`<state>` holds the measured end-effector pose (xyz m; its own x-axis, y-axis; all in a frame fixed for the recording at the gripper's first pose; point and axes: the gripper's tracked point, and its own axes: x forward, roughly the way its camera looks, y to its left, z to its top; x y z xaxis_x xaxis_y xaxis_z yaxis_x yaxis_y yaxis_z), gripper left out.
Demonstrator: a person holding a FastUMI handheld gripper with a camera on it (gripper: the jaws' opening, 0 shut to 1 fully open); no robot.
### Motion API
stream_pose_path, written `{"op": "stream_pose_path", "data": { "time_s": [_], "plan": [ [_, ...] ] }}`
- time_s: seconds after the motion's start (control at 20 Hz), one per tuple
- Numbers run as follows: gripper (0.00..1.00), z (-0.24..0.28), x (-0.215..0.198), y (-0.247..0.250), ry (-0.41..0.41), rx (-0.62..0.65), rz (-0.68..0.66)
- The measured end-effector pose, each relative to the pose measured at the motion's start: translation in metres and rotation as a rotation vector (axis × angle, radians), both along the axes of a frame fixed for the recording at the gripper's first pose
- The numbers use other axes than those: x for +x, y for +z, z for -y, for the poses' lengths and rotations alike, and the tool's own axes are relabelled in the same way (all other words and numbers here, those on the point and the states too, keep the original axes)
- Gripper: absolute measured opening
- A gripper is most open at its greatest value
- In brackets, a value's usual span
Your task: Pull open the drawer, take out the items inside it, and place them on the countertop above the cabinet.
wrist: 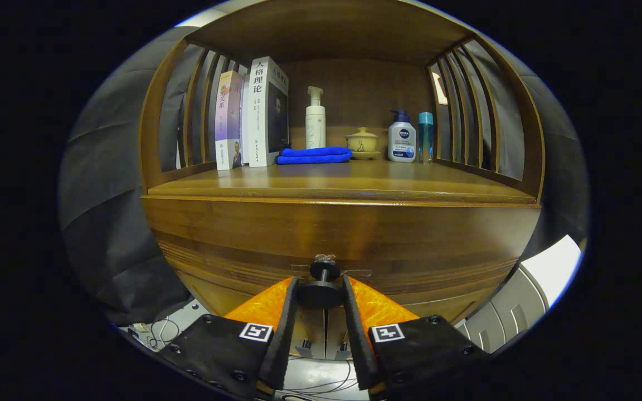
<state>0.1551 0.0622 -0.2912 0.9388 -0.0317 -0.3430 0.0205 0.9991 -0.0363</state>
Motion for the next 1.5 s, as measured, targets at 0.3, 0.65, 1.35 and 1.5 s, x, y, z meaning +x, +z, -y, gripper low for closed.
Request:
{"op": "stream_pose_path", "data": {
  "time_s": [0.3, 0.65, 1.35, 1.5],
  "plan": [
    [0.36, -0.002, 0.000, -0.003, 0.001, 0.027, -0.012],
    [0.36, -0.001, -0.002, -0.003, 0.009, 0.002, -0.020],
    [0.25, -0.002, -0.034, -0.002, 0.044, -0.094, -0.017],
    [0.25, -0.004, -0.050, -0.002, 0.048, -0.100, -0.019]
  ]
}}
